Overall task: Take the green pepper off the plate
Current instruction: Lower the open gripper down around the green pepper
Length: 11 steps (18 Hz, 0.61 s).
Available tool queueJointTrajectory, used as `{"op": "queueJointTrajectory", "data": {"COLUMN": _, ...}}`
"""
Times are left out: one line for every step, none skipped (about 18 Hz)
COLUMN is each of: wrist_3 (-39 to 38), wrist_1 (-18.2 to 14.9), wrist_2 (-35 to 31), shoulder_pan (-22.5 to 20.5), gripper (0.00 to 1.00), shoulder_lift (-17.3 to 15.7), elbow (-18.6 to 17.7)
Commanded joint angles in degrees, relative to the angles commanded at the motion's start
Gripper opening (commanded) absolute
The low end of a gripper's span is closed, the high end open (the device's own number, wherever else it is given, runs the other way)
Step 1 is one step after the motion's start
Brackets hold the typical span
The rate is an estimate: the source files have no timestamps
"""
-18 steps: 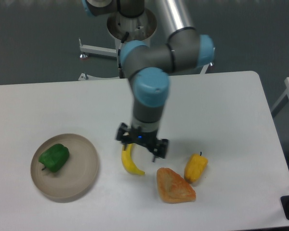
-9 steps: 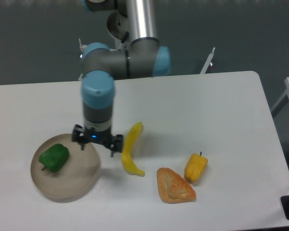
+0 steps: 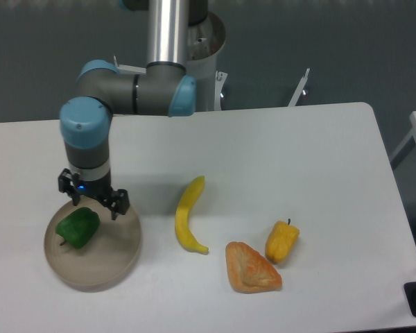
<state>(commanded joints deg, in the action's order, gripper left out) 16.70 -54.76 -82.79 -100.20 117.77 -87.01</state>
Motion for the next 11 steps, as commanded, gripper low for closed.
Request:
{"op": "queueJointTrajectory", "data": {"wrist_3": 0.0, "wrist_1": 0.18, "wrist_2": 0.0, "shoulder_pan": 0.18, "gripper": 1.0, "shoulder_lift": 0.26, "elbow": -0.09}}
{"op": "queueJointTrajectory", "data": {"wrist_3": 0.0, "wrist_1": 0.36, "wrist_2": 0.0, "shoulder_pan": 0.27, "gripper": 1.0, "shoulder_lift": 0.87, "elbow": -0.09}}
{"op": "queueJointTrajectory", "data": {"wrist_3": 0.09, "wrist_1": 0.62, "wrist_2": 0.0, "shoulder_pan": 0.27, "gripper": 1.0, "shoulder_lift": 1.31, "elbow": 0.08}}
{"op": "queueJointTrajectory", "data": {"wrist_3": 0.26, "wrist_1": 1.4, "wrist_2": 0.0, "shoulder_pan": 0.27, "gripper": 1.0, "shoulder_lift": 1.75, "elbow": 0.09}}
{"op": "queueJointTrajectory", "data": {"wrist_3": 0.26, "wrist_1": 2.02, "wrist_2": 0.0, "shoulder_pan": 0.27, "gripper": 1.0, "shoulder_lift": 2.11, "elbow": 0.0}}
{"op": "queueJointTrajectory", "data": {"wrist_3": 0.26, "wrist_1": 2.29, "wrist_2": 0.0, "shoulder_pan": 0.35, "gripper": 1.0, "shoulder_lift": 2.2, "elbow": -0.09}}
{"op": "queueJointTrajectory", "data": {"wrist_3": 0.35, "wrist_1": 2.38, "wrist_2": 0.0, "shoulder_pan": 0.44, "gripper": 1.0, "shoulder_lift": 2.46, "elbow": -0.09}}
{"op": "queueJointTrajectory", "data": {"wrist_3": 0.44, "wrist_1": 2.38, "wrist_2": 0.0, "shoulder_pan": 0.44, "gripper": 1.0, "shoulder_lift": 2.64, "elbow": 0.0}}
{"op": "queueJointTrajectory", "data": {"wrist_3": 0.53, "wrist_1": 2.47, "wrist_2": 0.0, "shoulder_pan": 0.44, "gripper": 1.0, "shoulder_lift": 2.81, "elbow": 0.0}}
{"op": "queueJointTrajectory", "data": {"wrist_3": 0.7, "wrist_1": 2.47, "wrist_2": 0.0, "shoulder_pan": 0.62, "gripper": 1.0, "shoulder_lift": 3.25, "elbow": 0.26}}
{"op": "queueJointTrajectory", "data": {"wrist_3": 0.7, "wrist_1": 2.47, "wrist_2": 0.0, "shoulder_pan": 0.71, "gripper": 1.0, "shoulder_lift": 3.6, "elbow": 0.61}}
